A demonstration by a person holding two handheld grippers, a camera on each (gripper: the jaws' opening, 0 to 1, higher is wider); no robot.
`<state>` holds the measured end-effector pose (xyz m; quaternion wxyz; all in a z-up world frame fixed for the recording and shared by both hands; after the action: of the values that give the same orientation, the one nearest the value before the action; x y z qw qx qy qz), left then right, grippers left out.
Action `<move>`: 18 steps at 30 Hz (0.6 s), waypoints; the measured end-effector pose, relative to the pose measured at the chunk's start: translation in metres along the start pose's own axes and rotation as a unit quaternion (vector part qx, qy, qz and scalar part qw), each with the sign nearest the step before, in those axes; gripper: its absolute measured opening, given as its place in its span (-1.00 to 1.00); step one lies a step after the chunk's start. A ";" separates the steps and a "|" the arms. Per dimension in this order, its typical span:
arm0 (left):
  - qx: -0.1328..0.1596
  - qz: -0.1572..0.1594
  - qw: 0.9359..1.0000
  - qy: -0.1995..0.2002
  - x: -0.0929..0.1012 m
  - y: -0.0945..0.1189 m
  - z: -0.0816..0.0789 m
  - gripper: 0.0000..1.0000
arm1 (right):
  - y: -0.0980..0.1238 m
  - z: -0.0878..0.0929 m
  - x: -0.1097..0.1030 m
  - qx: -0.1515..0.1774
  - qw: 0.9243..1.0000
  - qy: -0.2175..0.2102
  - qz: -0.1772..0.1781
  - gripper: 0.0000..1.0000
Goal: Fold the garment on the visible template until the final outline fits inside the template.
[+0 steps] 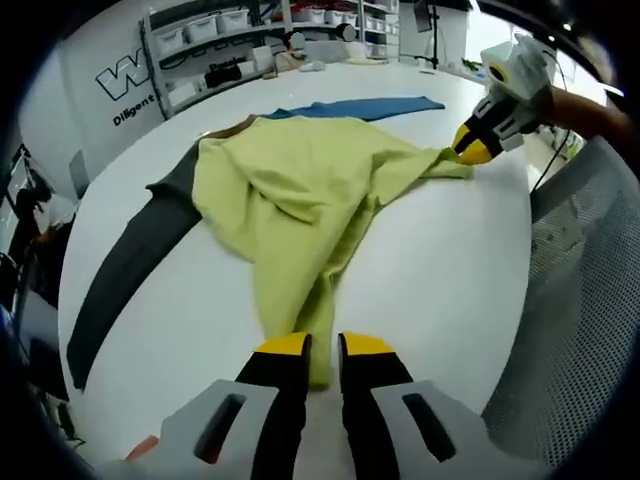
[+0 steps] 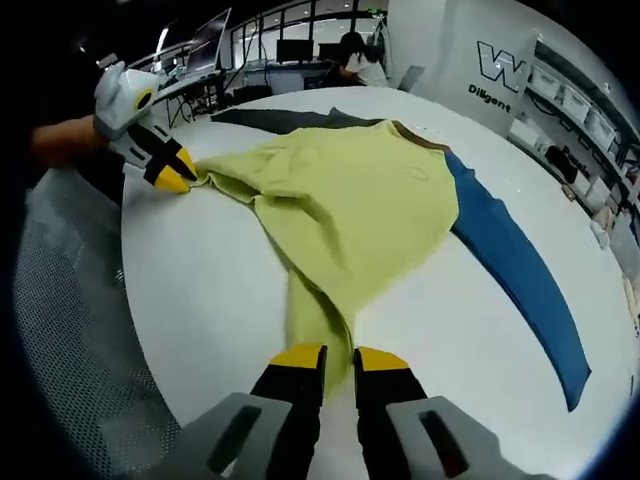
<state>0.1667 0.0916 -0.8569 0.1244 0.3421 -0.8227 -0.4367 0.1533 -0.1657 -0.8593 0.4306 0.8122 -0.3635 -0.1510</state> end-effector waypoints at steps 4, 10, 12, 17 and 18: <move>-0.012 -0.009 1.000 -0.016 -0.001 -0.001 -0.002 -0.97 | 0.003 -0.003 -0.002 0.004 1.000 0.010 -0.003 -1.00; -0.010 0.000 1.000 0.001 0.000 0.002 -0.004 -0.99 | 0.019 -0.020 -0.001 0.033 0.999 0.023 0.007 -1.00; 0.002 0.003 1.000 0.006 0.000 0.007 -0.009 -0.99 | 0.027 -0.027 -0.001 0.042 0.998 0.034 0.012 -1.00; 0.026 0.000 1.000 0.017 -0.002 0.024 -0.019 -0.99 | 0.045 -0.041 0.005 0.056 0.996 0.063 0.030 -1.00; 0.028 -0.001 0.999 0.017 -0.003 0.026 -0.020 -0.99 | 0.048 -0.043 0.006 0.057 0.995 0.068 0.033 -1.00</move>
<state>0.1673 0.0911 -0.8235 0.1281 0.3540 -0.8320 -0.4076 0.1593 -0.1621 -0.7949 0.4119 0.8314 -0.3682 -0.0595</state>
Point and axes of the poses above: the point that each gripper's makers call its tool centre point, and the gripper's own axes: y roughly backward along the fingers, x roughly to its right, z roughly out of its underside, the point moved 1 cm from there along y, roughly backward along the fingers, and after that the axes turned 1 degree about -x, right-handed, at the moved point
